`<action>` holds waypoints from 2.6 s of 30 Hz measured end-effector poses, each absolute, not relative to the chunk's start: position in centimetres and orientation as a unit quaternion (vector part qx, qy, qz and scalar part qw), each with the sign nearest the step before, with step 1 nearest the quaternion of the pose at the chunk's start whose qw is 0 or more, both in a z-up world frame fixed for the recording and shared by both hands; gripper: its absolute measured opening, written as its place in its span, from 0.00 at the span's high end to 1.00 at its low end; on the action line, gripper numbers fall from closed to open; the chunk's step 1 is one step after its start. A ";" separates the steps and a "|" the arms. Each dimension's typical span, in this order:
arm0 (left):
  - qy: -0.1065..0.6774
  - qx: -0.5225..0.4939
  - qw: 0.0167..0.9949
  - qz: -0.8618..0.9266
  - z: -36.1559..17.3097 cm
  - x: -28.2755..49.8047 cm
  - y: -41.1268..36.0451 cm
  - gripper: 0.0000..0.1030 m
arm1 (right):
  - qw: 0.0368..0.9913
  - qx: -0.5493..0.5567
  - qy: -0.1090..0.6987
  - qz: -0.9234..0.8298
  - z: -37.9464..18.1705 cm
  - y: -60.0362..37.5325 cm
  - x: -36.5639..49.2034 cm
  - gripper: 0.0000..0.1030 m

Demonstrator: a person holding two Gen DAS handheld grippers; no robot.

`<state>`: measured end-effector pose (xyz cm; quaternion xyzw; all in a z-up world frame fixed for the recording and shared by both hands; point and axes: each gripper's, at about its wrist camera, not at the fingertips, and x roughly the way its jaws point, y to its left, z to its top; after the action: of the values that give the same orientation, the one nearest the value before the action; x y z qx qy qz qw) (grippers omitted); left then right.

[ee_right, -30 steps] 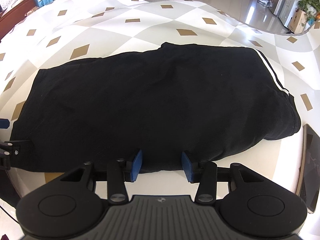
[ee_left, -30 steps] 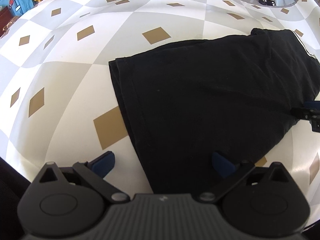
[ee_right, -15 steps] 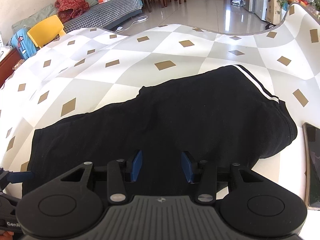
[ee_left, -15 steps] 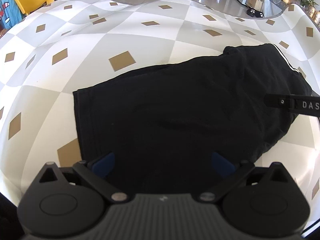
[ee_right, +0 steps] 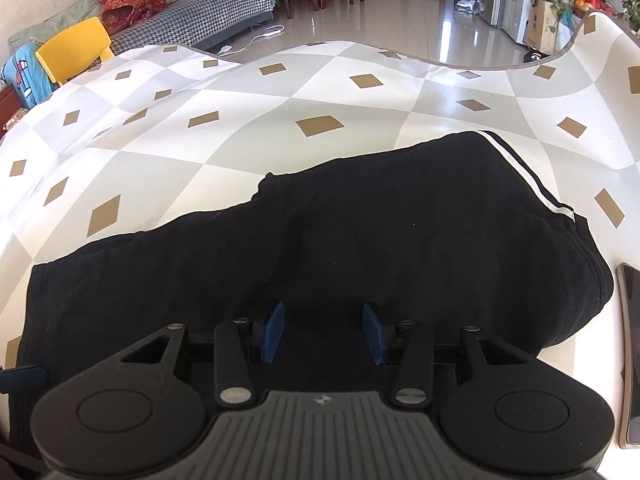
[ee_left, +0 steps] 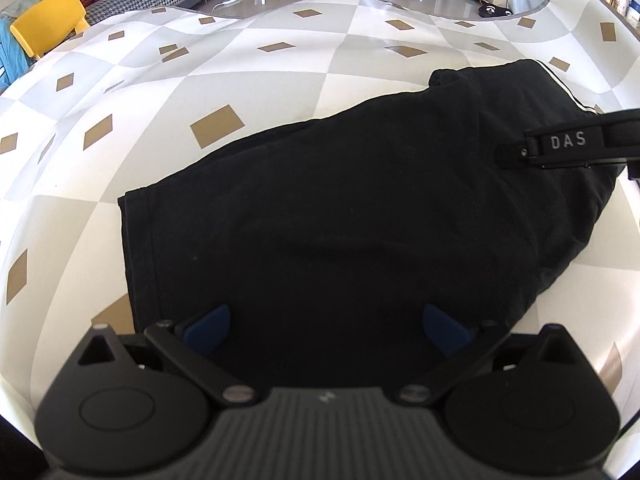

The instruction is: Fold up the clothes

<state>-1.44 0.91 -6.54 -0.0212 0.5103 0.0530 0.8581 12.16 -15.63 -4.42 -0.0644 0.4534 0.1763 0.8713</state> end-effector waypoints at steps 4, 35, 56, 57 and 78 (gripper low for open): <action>0.506 -0.015 0.861 0.043 -6.6 -2.0 1.0 0.00 | 0.876 -0.071 0.449 0.163 -4.7 -15.2 12.7 0.58; 0.496 -0.004 0.868 0.020 -6.3 -5.3 1.0 0.00 | 0.897 -0.032 0.424 0.123 -3.0 -15.1 13.8 0.49; 0.482 -0.045 0.869 0.100 -6.9 -0.7 3.3 0.00 | 0.892 -0.015 0.451 0.034 -4.5 -19.9 14.9 0.49; 0.480 -0.044 0.871 0.099 -6.9 -0.7 3.3 0.00 | 0.892 -0.014 0.451 0.033 -4.5 -20.0 14.9 0.48; 0.474 -0.039 0.875 0.090 -7.2 0.5 4.5 0.00 | 0.895 -0.020 0.446 0.026 -4.7 -19.5 14.6 0.48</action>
<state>0.52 4.51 -7.18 -0.0388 0.4745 0.0899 0.8748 14.63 -19.52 -4.65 -0.0203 0.4455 0.0262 0.8946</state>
